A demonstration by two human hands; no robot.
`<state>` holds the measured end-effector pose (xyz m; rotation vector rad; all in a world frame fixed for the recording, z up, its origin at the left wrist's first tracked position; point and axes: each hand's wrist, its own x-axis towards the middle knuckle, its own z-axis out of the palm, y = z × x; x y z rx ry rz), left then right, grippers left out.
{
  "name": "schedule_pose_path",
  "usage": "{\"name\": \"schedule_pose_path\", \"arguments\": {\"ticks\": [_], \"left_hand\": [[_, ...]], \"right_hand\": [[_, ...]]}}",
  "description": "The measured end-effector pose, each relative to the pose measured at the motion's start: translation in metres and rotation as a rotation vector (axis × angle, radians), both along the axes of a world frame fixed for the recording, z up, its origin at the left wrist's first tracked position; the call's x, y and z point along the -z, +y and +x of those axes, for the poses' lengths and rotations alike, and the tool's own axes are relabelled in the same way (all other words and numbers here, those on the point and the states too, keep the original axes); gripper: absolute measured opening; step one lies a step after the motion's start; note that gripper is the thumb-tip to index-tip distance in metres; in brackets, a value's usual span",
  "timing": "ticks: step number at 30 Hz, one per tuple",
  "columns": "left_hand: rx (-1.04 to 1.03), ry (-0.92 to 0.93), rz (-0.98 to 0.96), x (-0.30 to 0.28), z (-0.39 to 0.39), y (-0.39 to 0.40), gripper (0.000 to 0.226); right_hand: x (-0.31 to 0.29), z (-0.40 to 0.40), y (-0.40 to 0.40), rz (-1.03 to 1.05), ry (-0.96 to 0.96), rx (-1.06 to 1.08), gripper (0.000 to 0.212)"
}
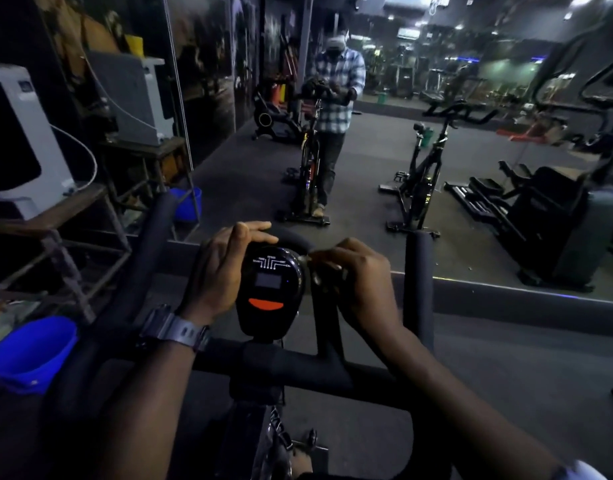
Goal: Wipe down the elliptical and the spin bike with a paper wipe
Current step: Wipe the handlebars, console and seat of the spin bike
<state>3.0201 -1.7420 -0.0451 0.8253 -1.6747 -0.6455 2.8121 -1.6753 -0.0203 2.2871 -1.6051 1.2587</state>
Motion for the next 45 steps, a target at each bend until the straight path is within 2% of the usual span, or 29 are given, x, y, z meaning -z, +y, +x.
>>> {"name": "schedule_pose_path", "arguments": {"ticks": [2, 6, 8, 10, 13, 18, 21, 24, 25, 27, 29, 31, 33, 35, 38, 40, 43, 45], "left_hand": [[-0.007, -0.001, -0.008, -0.001, -0.001, 0.002, 0.088], [-0.045, 0.0, -0.071, -0.007, -0.003, 0.004, 0.085], [-0.033, -0.008, -0.06, -0.008, -0.004, 0.003, 0.087], [-0.011, -0.006, -0.038, -0.007, -0.003, 0.002, 0.09], [-0.009, -0.003, -0.005, -0.005, -0.001, 0.004, 0.094], [-0.06, -0.008, -0.025, -0.007, -0.001, 0.009, 0.092], [-0.041, -0.015, 0.024, -0.009, -0.002, 0.01, 0.098], [-0.028, 0.013, 0.073, -0.009, -0.003, 0.008, 0.1], [-0.02, 0.032, 0.096, -0.008, -0.003, 0.008, 0.096], [-0.004, 0.058, 0.119, -0.008, -0.002, 0.009, 0.086], [0.016, 0.08, 0.124, -0.008, -0.001, 0.01, 0.085], [0.038, 0.119, 0.142, -0.007, -0.001, 0.009, 0.089], [0.053, 0.158, 0.174, -0.006, -0.001, 0.009, 0.094], [0.037, 0.175, 0.169, -0.005, -0.001, 0.009, 0.096], [0.066, 0.201, 0.221, -0.006, -0.001, 0.008, 0.095], [0.133, 0.23, 0.294, -0.006, 0.0, 0.007, 0.095], [0.121, 0.253, 0.341, -0.006, -0.001, 0.007, 0.094], [0.105, 0.249, 0.313, -0.007, -0.001, 0.007, 0.093]], "right_hand": [[0.015, -0.003, 0.024, -0.012, 0.047, 0.0, 0.02], [0.037, -0.01, 0.078, 0.091, 0.087, -0.148, 0.019], [0.03, -0.008, 0.058, 0.012, 0.118, -0.109, 0.014], [0.012, -0.004, 0.022, -0.043, 0.064, -0.009, 0.013], [-0.012, 0.006, -0.016, -0.031, 0.066, 0.005, 0.018], [0.01, -0.005, 0.031, 0.015, 0.078, -0.068, 0.02], [0.027, -0.014, 0.067, 0.074, 0.07, -0.163, 0.022], [0.03, -0.019, 0.045, 0.021, 0.088, -0.061, 0.015], [0.015, -0.014, 0.035, -0.019, 0.111, 0.001, 0.016], [-0.015, 0.007, 0.021, -0.091, 0.053, -0.019, 0.018], [-0.029, 0.026, 0.016, -0.113, 0.006, -0.058, 0.017], [-0.025, 0.043, 0.017, -0.135, 0.068, -0.121, 0.024], [-0.016, 0.046, 0.024, -0.143, 0.212, -0.159, 0.029], [-0.011, 0.038, 0.03, -0.128, 0.271, -0.219, 0.026], [-0.03, 0.04, 0.014, -0.162, 0.267, -0.125, 0.031], [-0.039, 0.057, 0.005, -0.155, 0.33, -0.097, 0.034], [-0.024, 0.074, 0.017, -0.145, 0.514, -0.252, 0.027], [-0.025, 0.061, 0.023, -0.134, 0.537, -0.302, 0.031]]}}
